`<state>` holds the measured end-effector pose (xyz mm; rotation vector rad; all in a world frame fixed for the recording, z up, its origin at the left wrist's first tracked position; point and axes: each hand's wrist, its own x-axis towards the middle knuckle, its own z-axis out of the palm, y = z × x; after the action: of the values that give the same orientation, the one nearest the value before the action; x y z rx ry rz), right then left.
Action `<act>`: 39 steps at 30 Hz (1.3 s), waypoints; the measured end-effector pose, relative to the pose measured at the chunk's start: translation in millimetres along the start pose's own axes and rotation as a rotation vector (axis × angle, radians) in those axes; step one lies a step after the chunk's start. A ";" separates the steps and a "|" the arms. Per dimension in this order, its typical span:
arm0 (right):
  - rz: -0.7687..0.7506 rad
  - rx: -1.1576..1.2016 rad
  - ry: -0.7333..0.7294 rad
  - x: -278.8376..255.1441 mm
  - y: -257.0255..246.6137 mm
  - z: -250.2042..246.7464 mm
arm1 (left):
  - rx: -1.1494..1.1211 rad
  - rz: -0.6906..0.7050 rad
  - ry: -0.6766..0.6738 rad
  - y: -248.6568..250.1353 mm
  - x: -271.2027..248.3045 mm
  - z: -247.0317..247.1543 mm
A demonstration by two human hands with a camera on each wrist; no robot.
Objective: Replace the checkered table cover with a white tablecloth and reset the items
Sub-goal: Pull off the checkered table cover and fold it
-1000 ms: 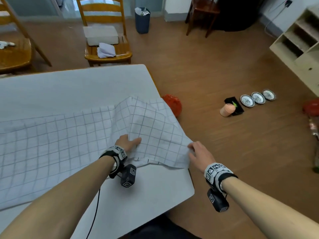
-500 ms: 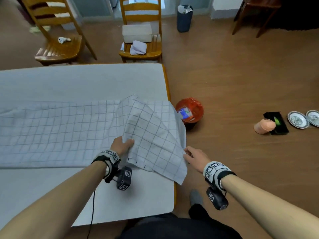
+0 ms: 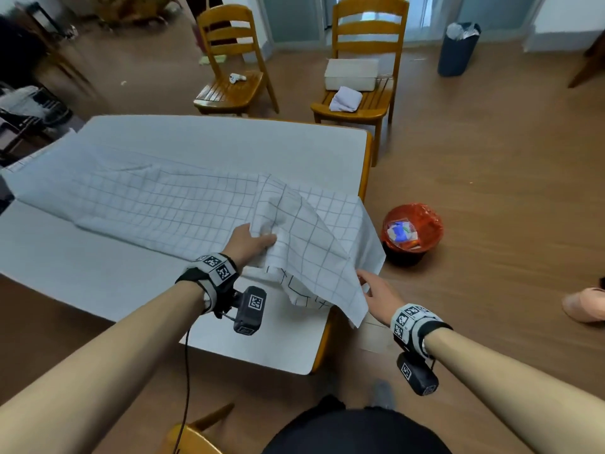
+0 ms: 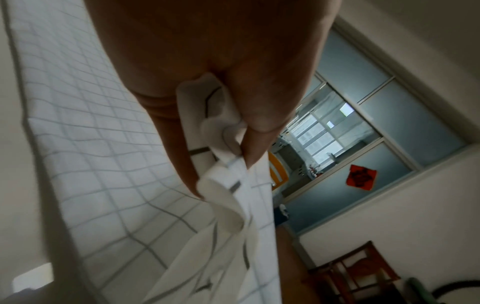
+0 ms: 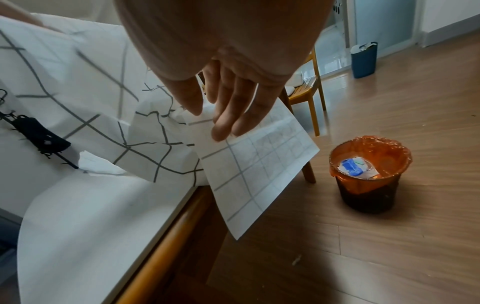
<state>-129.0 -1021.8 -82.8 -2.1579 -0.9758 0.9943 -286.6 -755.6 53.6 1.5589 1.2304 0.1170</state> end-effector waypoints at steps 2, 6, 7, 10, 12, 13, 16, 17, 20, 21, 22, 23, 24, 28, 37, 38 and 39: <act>0.003 0.016 0.030 -4.8 -6.7 -12.8 | -0.035 0.024 -0.031 23.6 -10.8 8.3; -0.020 0.007 0.134 -14.6 -13.7 -45.0 | -0.101 0.079 -0.054 61.7 -21.4 27.6; -0.027 0.007 0.165 -17.4 -16.0 -53.3 | -0.131 0.082 -0.059 68.2 -20.4 31.6; -0.021 -0.006 0.258 -24.2 -15.7 -71.7 | -0.201 0.068 -0.070 85.7 -13.6 44.0; -0.010 -0.050 0.343 -25.9 -14.6 -80.2 | -0.217 0.056 -0.099 94.4 -10.2 53.7; -0.009 -0.055 0.396 -27.2 -15.2 -82.8 | -0.206 0.051 -0.112 97.1 -8.6 58.6; -0.054 -0.026 0.524 -30.9 -23.8 -84.1 | -0.097 0.070 -0.143 99.4 -5.7 73.9; -0.071 -0.019 0.533 -32.7 -30.6 -83.2 | -0.047 0.077 -0.159 98.4 -4.4 78.9; -0.087 0.037 0.309 -34.7 -50.8 -70.9 | 0.061 0.081 -0.216 93.1 1.0 92.1; -0.061 0.029 0.225 -34.5 -57.9 -63.0 | 0.079 0.076 -0.255 91.0 2.1 95.8; -0.034 0.002 0.173 -32.5 -63.4 -54.0 | 0.090 0.075 -0.311 87.3 3.4 99.4; 0.003 -0.015 0.141 -29.0 -67.5 -44.1 | 0.107 0.075 -0.384 84.2 2.7 101.6; 0.046 -0.021 0.133 -25.2 -70.0 -34.7 | 0.124 0.078 -0.459 80.2 1.7 103.2; 0.211 -0.065 0.137 -11.1 -75.3 -9.4 | 0.187 0.128 -0.554 48.9 8.4 96.7; 0.317 -0.244 0.161 10.0 -76.3 29.8 | 0.989 0.394 -0.469 -67.5 55.2 62.2; 0.315 -0.243 0.164 10.8 -76.8 33.0 | 1.065 0.415 -0.475 -78.3 58.0 62.4; 0.315 -0.238 0.166 11.5 -77.1 36.0 | 1.129 0.443 -0.479 -87.3 59.5 63.7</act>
<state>-181.8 -961.6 -51.7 -2.6051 -0.7192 0.8534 -274.1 -765.6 -68.7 2.5996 0.5090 -0.7501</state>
